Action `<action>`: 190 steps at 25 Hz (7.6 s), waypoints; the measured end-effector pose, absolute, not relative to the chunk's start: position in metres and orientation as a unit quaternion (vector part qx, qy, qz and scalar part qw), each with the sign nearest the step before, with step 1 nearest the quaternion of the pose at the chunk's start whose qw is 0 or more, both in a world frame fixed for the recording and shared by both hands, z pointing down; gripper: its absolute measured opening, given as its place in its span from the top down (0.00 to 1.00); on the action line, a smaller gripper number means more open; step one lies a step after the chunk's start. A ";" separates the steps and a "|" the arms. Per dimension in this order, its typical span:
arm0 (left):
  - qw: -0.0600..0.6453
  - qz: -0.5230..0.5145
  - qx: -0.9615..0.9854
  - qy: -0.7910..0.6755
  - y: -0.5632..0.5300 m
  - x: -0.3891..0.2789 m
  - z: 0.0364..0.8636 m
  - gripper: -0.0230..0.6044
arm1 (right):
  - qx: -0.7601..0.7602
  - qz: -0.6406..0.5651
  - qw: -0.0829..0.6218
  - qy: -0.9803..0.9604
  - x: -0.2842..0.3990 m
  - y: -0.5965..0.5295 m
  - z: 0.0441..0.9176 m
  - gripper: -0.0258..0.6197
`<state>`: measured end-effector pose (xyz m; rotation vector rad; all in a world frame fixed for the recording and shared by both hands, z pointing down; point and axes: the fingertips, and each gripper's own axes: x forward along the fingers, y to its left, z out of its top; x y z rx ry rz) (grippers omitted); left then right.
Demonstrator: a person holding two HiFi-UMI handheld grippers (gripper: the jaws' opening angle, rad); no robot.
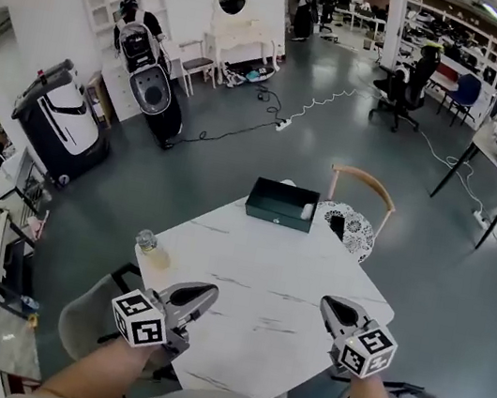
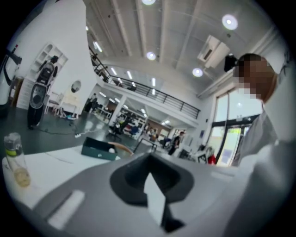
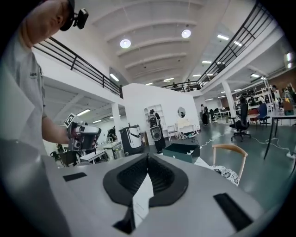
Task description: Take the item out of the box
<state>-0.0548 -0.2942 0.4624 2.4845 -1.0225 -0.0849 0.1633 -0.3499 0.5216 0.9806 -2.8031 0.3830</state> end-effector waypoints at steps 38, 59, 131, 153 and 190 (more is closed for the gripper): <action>0.197 0.046 0.936 -0.289 -0.537 0.004 0.539 0.87 | 0.392 0.135 0.099 -0.905 0.161 -0.498 0.569 0.95; 0.049 0.304 0.936 -0.171 -0.652 0.079 0.635 0.61 | 0.368 0.141 0.103 -0.913 0.165 -0.556 0.617 0.95; -0.055 0.333 0.937 -0.093 -0.674 0.085 0.557 0.49 | 0.394 0.134 0.098 -0.904 0.165 -0.545 0.572 0.95; -0.134 0.252 0.938 -0.196 -0.599 -0.019 0.328 0.49 | 0.413 0.049 0.080 -0.906 0.107 -0.525 0.380 0.95; -0.102 0.053 0.926 -0.360 -0.429 -0.165 0.213 0.49 | 0.484 -0.003 0.036 -0.874 0.039 -0.420 0.250 0.95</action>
